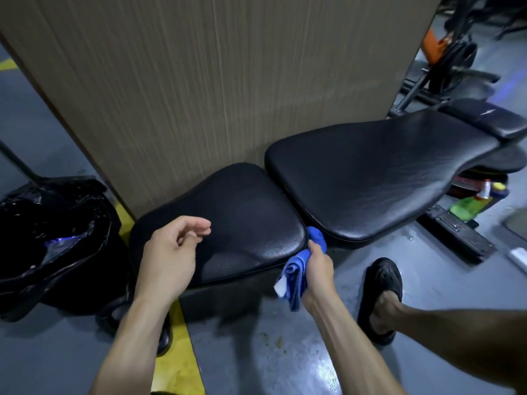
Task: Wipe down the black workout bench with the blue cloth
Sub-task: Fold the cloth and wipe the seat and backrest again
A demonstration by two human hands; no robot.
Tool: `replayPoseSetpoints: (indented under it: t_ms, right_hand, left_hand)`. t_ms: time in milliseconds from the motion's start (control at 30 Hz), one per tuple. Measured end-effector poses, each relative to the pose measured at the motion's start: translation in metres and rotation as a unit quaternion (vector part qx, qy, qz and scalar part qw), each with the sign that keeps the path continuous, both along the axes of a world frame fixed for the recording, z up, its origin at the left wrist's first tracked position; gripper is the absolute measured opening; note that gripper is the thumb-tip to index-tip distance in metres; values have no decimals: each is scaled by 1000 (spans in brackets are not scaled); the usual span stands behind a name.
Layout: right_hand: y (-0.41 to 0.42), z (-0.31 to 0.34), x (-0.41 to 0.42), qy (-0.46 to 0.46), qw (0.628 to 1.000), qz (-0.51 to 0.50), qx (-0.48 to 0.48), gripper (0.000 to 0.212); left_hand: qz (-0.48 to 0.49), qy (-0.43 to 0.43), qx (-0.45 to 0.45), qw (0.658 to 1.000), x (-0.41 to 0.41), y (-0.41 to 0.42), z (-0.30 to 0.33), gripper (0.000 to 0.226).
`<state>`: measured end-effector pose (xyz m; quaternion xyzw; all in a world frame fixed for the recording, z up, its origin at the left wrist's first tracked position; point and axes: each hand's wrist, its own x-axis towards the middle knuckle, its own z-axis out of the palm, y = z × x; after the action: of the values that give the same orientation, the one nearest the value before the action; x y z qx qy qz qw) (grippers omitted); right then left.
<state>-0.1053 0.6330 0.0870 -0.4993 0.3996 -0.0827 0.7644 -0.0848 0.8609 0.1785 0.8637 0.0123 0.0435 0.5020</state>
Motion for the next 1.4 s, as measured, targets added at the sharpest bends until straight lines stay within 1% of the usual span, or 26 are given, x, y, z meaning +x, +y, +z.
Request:
replayPoseSetpoints:
  t_ms: [67, 167, 200, 233, 267, 333, 367, 400, 433, 467, 533, 600, 633, 667, 700, 733, 767, 833, 900, 967, 1033, 1133, 1167, 1267, 1333, 1400]
  right_hand:
    - [-1, 0, -11, 7, 996, 45, -77, 29]
    - [-7, 21, -30, -48, 974, 106, -193, 23]
    - [-14, 33, -31, -69, 967, 123, -210, 22]
    - [-22, 43, -32, -82, 966, 133, -206, 20]
    - [-30, 55, -32, -83, 969, 134, -191, 18]
    - [-48, 82, -36, -62, 976, 118, -174, 21]
    - [-56, 96, -39, -69, 975, 106, -183, 20]
    - [-64, 109, -40, -96, 969, 93, -209, 18]
    - [-72, 121, -41, -126, 954, 83, -259, 18]
    - [-79, 130, -40, -153, 929, 78, -329, 20]
    - [-87, 132, -29, -167, 857, 95, -479, 33]
    - [-85, 104, -17, -125, 783, 167, -586, 56]
    - [-81, 85, -15, -77, 733, 219, -639, 68]
    - [-76, 63, -17, -27, 669, 265, -693, 76]
    - [-74, 45, -21, 4, 604, 297, -739, 81]
    - [-76, 33, -25, 14, 557, 317, -767, 85]
    - [-80, 29, -26, 11, 529, 328, -783, 88]
    - [-90, 29, -24, 9, 496, 326, -804, 95]
    - [-91, 30, -16, 31, 474, 318, -821, 98]
    - [-85, 26, -3, 44, 453, 318, -832, 91]
    - [-78, 26, 20, 34, 442, 313, -840, 85]
    - [-75, 35, 52, 18, 435, 328, -838, 84]
    - [-73, 36, 54, 8, 435, 325, -840, 81]
    - [-78, 30, 27, -4, 462, 290, -838, 72]
    - [-85, 23, 1, -4, 472, 285, -834, 72]
    - [-91, 18, -6, -5, 467, 295, -834, 75]
  left_hand:
    - [-7, -4, 6, 1000, 2, -5, 0, 38]
    - [-18, -5, 7, 1000, 7, -18, 4, 37]
    - [-24, -7, 8, 1000, 9, -24, 6, 36]
    - [-32, -8, 8, 999, 11, -29, 7, 36]
    - [-42, -8, 9, 999, 13, -34, 8, 35]
    - [-57, -10, 13, 998, 14, -42, 10, 35]
    - [-60, -12, 13, 998, 15, -44, 10, 35]
    - [-61, -13, 13, 998, 16, -45, 10, 35]
    - [-62, -12, 12, 998, 16, -46, 9, 35]
    - [-64, -12, 12, 998, 16, -47, 9, 35]
    - [-66, -12, 11, 998, 16, -49, 8, 35]
    - [-67, -11, 15, 998, 15, -49, 6, 35]
    - [-67, -11, 16, 998, 14, -49, 5, 36]
    - [-65, -10, 18, 998, 14, -49, 5, 36]
    - [-63, -9, 18, 998, 14, -49, 5, 36]
    - [-61, -9, 18, 998, 14, -49, 5, 36]
    - [-59, -8, 17, 998, 15, -49, 4, 36]
    - [-61, -3, 20, 998, 15, -51, 3, 35]
    - [-66, 1, 28, 997, 15, -54, 1, 35]
    - [-65, -1, 34, 997, 16, -57, 0, 36]
    - [-62, 1, 37, 997, 15, -59, -1, 36]
    - [-60, -2, 37, 998, 14, -64, -4, 37]
    - [-61, 0, 41, 997, 13, -65, -4, 37]
    - [-70, 0, 46, 996, 9, -74, -4, 37]
    - [-80, 4, 58, 995, 9, -78, -3, 37]
    - [-83, 6, 76, 994, 11, -80, -4, 37]
